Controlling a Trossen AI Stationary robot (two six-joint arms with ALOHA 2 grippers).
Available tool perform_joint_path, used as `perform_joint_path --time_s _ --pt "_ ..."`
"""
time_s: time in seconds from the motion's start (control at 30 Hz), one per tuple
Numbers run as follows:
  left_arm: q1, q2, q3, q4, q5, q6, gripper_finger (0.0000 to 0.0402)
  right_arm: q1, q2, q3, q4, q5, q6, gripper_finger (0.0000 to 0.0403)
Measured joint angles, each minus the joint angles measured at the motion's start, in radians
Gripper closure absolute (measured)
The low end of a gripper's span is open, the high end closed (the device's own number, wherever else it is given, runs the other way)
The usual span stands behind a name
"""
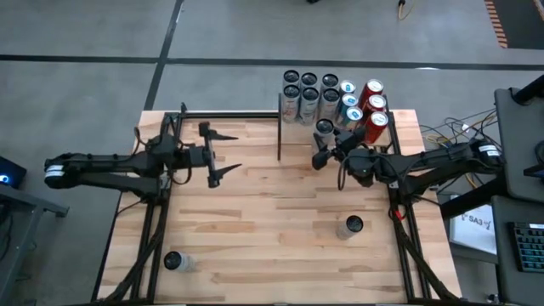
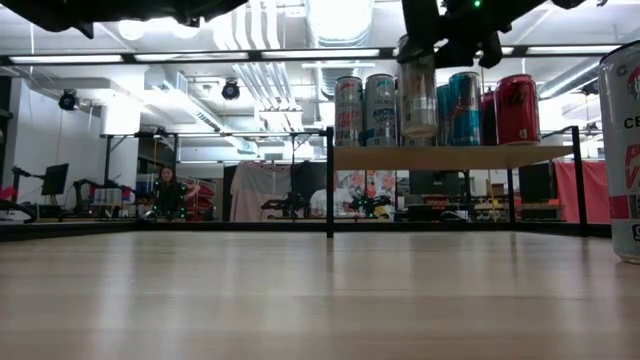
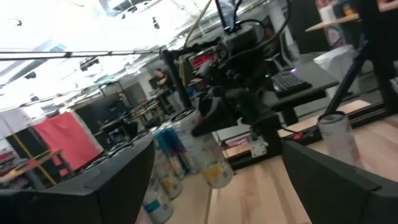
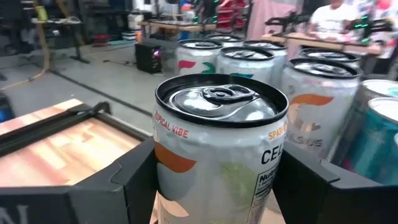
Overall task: Place canned beverage on shelf
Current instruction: Put the white yellow soda can on the shelf aligned with the other white yellow soda cans
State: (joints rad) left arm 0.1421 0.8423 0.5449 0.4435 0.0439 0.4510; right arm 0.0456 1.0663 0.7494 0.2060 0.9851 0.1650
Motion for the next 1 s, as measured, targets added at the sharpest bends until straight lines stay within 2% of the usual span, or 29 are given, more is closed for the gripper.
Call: perform_joint_path --time_s 0.27,0.57,1.0 --pt "0.002 0.004 0.0 0.0 -0.064 0.009 0.0064 -0.048 0.06 0.0 0.128 0.07 -0.061 0.0164" --pt "0.004 0.004 0.0 0.0 -0.139 0.012 0.0064 -0.092 0.079 0.0 0.138 0.138 -0.052 0.0164" --pt "0.004 0.005 0.0 0.001 -0.141 0.02 0.0064 -0.115 0.082 0.0 0.136 0.189 -0.022 0.0164"
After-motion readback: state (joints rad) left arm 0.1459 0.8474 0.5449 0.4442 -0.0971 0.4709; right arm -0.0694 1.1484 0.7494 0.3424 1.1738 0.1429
